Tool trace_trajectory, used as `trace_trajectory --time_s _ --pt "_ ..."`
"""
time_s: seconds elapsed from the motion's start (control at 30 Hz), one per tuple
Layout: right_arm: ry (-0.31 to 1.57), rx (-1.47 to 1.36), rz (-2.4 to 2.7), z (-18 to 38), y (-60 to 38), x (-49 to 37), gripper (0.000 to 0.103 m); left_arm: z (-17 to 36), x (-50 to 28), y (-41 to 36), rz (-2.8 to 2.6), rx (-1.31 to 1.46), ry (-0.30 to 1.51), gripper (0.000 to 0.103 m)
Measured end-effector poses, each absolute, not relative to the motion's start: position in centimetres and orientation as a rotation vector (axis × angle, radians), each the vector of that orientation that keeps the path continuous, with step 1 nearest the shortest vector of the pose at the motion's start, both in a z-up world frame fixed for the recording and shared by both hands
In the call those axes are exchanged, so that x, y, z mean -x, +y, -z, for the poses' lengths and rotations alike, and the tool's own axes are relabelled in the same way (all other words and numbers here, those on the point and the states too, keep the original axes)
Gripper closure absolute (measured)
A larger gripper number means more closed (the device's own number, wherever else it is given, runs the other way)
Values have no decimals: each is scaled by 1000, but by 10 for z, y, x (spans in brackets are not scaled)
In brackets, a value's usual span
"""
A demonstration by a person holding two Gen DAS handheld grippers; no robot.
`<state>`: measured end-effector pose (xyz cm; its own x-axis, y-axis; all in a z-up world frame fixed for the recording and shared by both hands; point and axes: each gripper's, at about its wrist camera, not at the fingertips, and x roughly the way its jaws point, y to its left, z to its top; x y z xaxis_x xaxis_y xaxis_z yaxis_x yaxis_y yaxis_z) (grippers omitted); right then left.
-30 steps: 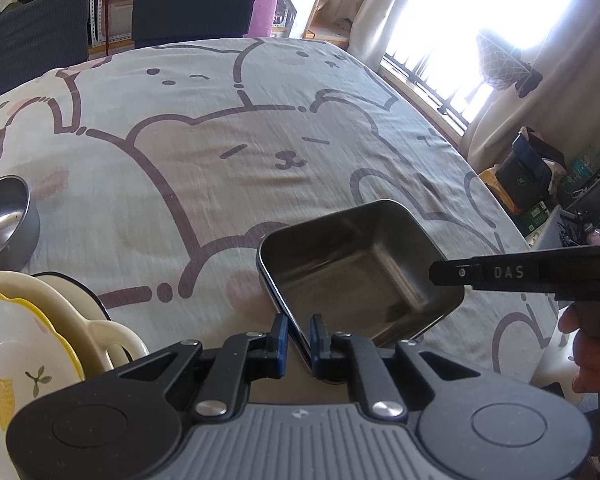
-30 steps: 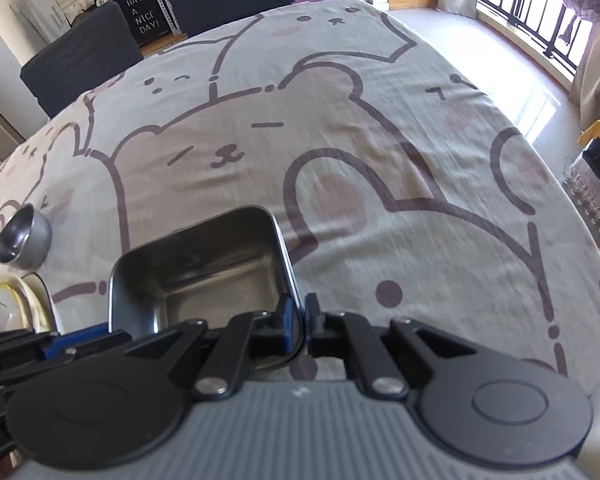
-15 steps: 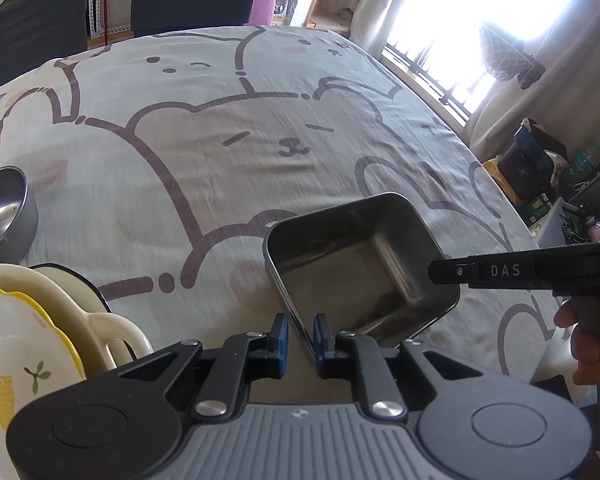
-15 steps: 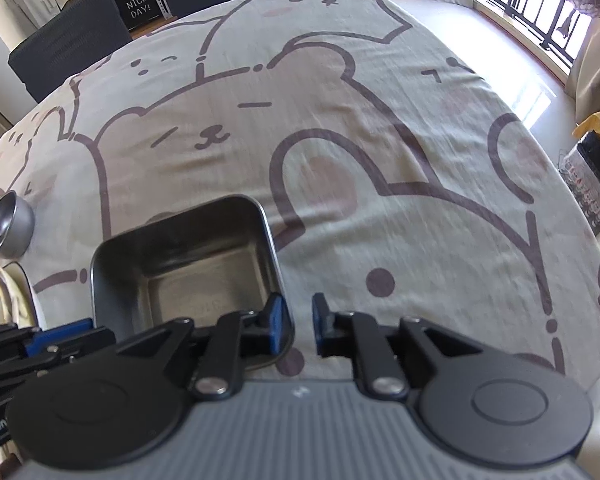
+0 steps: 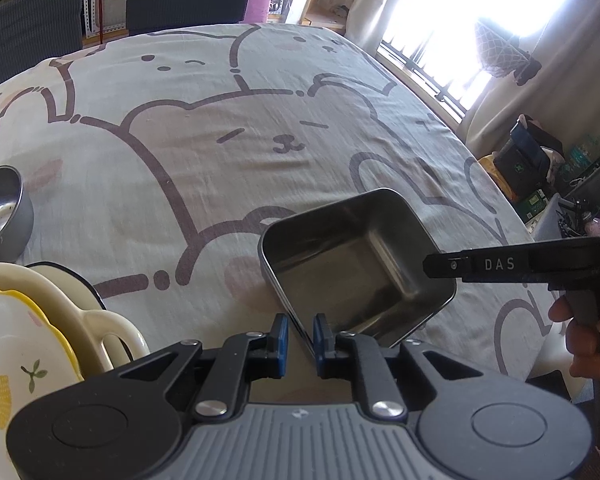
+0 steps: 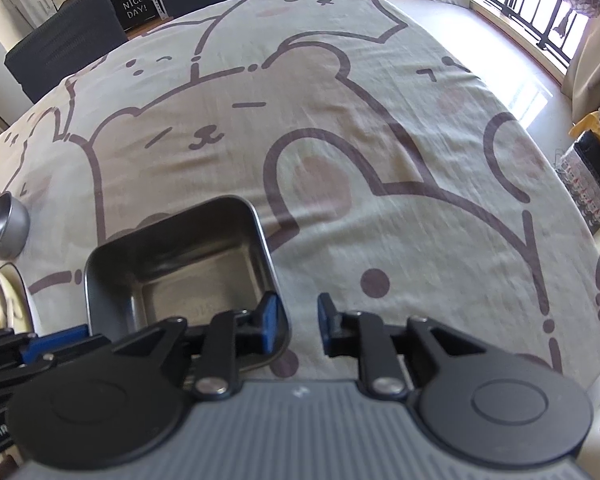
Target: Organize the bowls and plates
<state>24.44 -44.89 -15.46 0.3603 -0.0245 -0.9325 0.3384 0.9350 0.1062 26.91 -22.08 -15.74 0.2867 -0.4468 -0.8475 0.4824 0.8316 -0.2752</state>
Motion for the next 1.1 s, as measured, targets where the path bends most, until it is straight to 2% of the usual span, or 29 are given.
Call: trace_trajectory --time_s 0.3,0.33,0.4,0.43,0.5,0.63,0.77,0.83,0.93,1.03,1.1 --pt "1185 -318 235 155 -450 -243 77 157 -271 -220 597 -29 1138 81" --pt "1185 -318 226 155 -449 -242 77 157 -271 -220 593 -23 1145 77" --pt "1172 -326 203 153 -448 -241 75 156 -271 -219 593 -1 1154 62" --pt "1166 -326 197 151 -447 -240 69 155 -270 -219 592 4 1154 53" --pt "1158 -316 197 149 -446 -239 57 153 -268 -220 589 -5 1149 49" --pt "1150 -304 224 144 -448 -235 54 149 -266 -220 586 -11 1149 45" --pt "1124 -304 247 136 -452 -227 44 130 -263 -214 590 -3 1087 25" --pt "1102 -299 255 132 -454 -223 32 119 -262 -210 590 -1 1044 20" --pt "1047 -305 270 121 -456 -217 16 104 -259 -200 585 10 986 6" --pt "959 -319 259 106 -452 -211 4 90 -257 -188 568 19 921 3" --pt "902 -312 243 97 -446 -210 0 81 -257 -177 556 34 881 0"
